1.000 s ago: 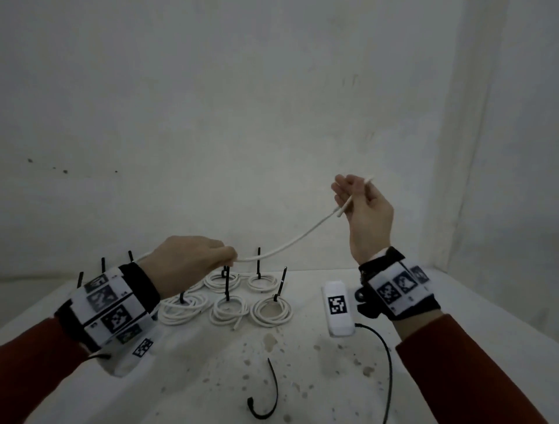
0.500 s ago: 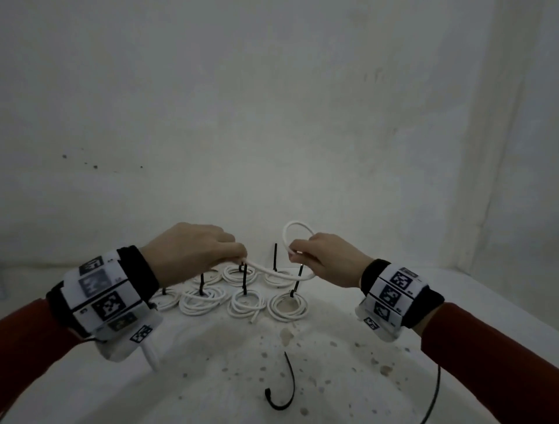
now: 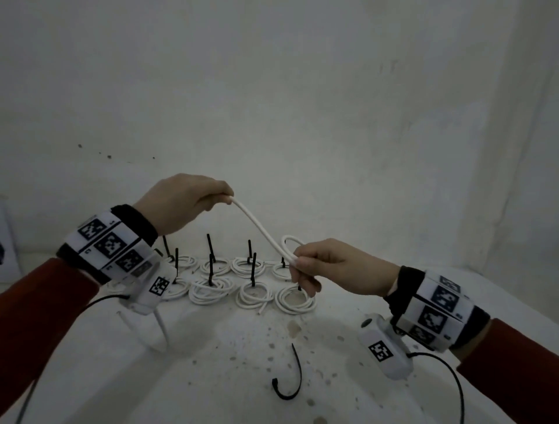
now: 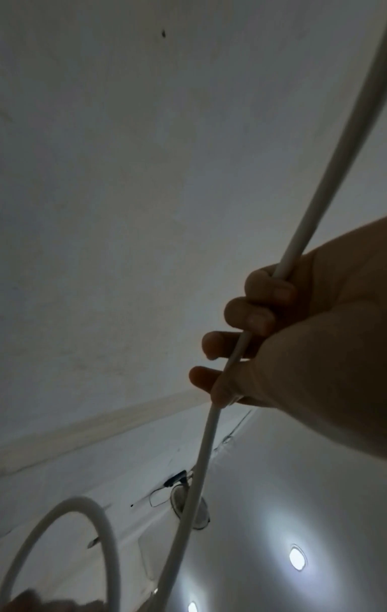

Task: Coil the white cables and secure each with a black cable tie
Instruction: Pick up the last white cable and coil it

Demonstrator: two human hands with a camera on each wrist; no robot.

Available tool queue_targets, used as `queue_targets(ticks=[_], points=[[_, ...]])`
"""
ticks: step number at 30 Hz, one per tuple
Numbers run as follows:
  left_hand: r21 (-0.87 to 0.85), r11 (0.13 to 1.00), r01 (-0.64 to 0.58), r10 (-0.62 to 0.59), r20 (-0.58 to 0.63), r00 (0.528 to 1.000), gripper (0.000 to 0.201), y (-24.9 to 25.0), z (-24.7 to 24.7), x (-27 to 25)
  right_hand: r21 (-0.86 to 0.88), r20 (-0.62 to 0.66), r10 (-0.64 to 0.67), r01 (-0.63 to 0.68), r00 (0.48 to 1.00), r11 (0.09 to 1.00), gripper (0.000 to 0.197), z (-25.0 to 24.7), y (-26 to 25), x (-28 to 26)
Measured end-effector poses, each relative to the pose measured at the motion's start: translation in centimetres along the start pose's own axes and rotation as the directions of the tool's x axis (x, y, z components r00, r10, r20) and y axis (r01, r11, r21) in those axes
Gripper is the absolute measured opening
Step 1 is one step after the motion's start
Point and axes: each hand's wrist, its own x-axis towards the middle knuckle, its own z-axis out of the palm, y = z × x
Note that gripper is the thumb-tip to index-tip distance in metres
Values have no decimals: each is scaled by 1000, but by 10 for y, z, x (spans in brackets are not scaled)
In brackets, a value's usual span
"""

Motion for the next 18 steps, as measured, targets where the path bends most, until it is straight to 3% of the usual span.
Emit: queue_targets(ticks=[3,6,8,10,12,14,16,18], points=[[22,997,-69,70,-40,997,54,2,-5,5,81,83,70,-77,994,994,31,1,0,0],[28,993,-111,113,-83,990,54,6,-9,10,121,27,201,-203,979,972,49,6,2,2],[56,988,-142,147,-100,984,47,11,-12,13,-31,-21,253,-254,967,967,63,11,3,3],[78,982,-173,181,-105,978,37,17,-14,17,-273,-25,211,-210,977,939,47,19,1,5],[84,980,-182,190,-97,977,34,22,-15,21,-340,16,167,-152,986,928,33,28,-1,8],[75,983,-168,174,-85,981,40,24,-14,24,-205,47,119,-107,992,973,33,33,-1,9],[36,992,-124,126,-61,990,43,20,-9,24,76,28,13,-16,1000,997,32,34,2,9],[-27,998,-64,63,-13,998,52,9,-3,22,424,-83,-28,61,996,904,30,32,3,6]])
